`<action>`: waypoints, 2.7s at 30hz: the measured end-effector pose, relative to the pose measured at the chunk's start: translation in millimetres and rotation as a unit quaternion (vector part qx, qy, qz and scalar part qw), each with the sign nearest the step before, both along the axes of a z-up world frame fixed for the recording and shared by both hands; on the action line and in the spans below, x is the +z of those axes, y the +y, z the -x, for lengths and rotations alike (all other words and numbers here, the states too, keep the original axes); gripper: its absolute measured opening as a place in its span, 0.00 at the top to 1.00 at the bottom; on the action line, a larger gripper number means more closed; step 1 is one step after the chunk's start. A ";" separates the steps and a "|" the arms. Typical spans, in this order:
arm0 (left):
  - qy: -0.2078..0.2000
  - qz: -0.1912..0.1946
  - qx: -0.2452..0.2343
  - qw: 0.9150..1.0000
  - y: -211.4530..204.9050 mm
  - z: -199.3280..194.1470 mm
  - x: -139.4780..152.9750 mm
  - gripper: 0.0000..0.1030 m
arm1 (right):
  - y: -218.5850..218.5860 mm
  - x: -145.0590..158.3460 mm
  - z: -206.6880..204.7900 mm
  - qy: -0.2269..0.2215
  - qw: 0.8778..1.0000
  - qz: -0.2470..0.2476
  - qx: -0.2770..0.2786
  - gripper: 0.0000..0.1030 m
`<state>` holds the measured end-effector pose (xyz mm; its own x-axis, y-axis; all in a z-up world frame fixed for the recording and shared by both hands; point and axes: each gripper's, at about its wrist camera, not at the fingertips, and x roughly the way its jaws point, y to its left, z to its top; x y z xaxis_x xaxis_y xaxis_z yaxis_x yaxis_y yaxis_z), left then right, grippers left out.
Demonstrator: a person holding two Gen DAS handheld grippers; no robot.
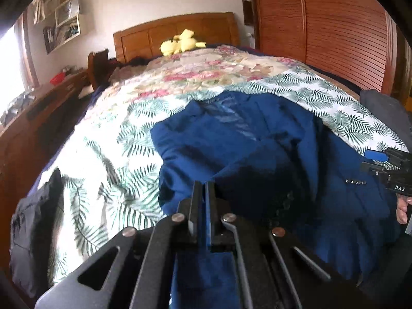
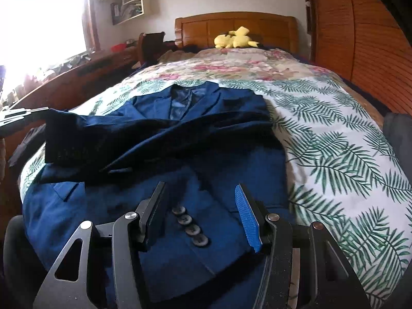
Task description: Fold large clothes
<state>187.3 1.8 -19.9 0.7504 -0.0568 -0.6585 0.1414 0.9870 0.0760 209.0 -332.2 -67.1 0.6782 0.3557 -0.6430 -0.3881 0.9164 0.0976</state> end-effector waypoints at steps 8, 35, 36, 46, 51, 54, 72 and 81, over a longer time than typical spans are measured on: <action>0.031 0.053 0.002 0.998 23.1 14.9 -26.7 0.96 | 13.7 -11.1 -7.3 0.014 1.000 0.015 0.006 0.47; 0.086 0.046 0.004 0.995 19.3 -39.9 -91.5 0.76 | 24.4 -26.7 -8.8 0.021 0.999 0.048 0.006 0.47; 0.093 0.050 0.001 0.994 19.3 -42.7 -94.7 0.76 | 24.7 -26.8 -8.7 0.021 0.999 0.050 0.006 0.47; 0.096 0.034 -0.013 0.995 13.1 -44.0 -97.8 0.86 | 24.2 -29.7 -11.6 0.029 0.998 0.051 0.003 0.47; 0.069 0.022 -0.004 0.997 17.9 -32.4 -82.3 1.00 | 27.6 -33.1 -11.7 0.032 0.998 0.060 0.006 0.47; 0.033 0.024 0.015 0.999 29.4 -23.8 -61.7 1.00 | 27.0 -33.6 -11.0 0.032 0.998 0.060 0.006 0.47; 0.048 0.041 0.001 0.998 56.6 67.3 -39.9 0.86 | -4.5 -4.0 24.5 0.026 0.997 0.070 0.010 0.47; 0.079 0.057 0.006 0.995 61.9 105.7 -69.5 0.85 | -57.4 -14.5 67.8 0.072 0.993 0.094 -0.019 0.47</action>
<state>81.6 63.7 -89.3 0.6398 -0.1298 -0.7575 0.1304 0.9897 -0.0594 141.3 -389.6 -81.7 0.5842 0.1961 -0.7875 -0.3477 0.9373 -0.0246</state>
